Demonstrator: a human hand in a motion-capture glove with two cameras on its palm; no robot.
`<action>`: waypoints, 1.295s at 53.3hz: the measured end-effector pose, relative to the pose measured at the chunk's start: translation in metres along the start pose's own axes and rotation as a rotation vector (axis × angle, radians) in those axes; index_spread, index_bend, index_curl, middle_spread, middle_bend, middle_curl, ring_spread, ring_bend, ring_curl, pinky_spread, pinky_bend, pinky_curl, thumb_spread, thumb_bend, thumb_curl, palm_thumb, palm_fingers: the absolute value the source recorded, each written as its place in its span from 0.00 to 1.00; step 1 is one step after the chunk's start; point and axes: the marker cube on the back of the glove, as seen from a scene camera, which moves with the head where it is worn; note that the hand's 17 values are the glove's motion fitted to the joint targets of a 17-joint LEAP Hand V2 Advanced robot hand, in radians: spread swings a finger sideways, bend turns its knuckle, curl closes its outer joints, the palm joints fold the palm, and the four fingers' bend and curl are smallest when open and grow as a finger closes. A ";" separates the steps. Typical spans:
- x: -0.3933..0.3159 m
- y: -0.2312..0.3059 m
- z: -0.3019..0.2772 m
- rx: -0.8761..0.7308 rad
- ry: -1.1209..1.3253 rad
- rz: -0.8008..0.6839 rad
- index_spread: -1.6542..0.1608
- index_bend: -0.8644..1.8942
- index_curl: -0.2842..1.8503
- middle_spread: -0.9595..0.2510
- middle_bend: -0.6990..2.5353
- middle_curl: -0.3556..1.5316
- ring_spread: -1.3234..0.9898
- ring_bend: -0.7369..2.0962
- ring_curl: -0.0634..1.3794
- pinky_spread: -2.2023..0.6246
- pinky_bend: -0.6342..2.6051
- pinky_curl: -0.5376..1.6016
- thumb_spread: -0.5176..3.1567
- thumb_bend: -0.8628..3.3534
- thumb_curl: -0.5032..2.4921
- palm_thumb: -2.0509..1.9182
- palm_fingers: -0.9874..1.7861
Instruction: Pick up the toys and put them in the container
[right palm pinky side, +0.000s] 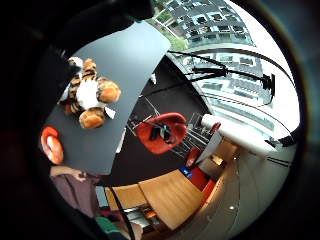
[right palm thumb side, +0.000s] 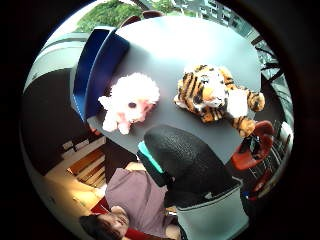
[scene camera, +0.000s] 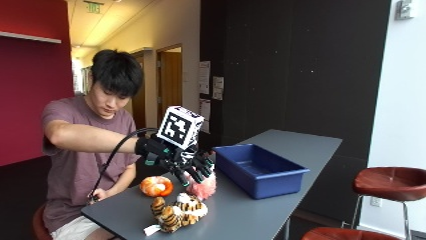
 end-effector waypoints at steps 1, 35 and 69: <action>0.000 -0.001 0.000 -0.001 -0.003 0.001 0.86 0.28 0.12 0.80 0.25 0.20 0.57 0.35 0.07 0.78 0.39 0.31 0.26 0.19 0.17 0.50 0.33; -0.017 -0.037 0.110 -0.057 -0.042 -0.140 0.82 0.33 0.16 0.85 0.27 0.30 0.58 0.42 0.18 0.79 0.49 0.40 0.42 0.20 0.23 0.51 0.31; -0.010 -0.038 0.123 0.192 -0.399 0.055 0.79 0.42 0.15 0.55 0.51 0.50 0.42 0.78 0.43 0.65 0.57 0.47 0.37 0.24 0.34 0.66 0.74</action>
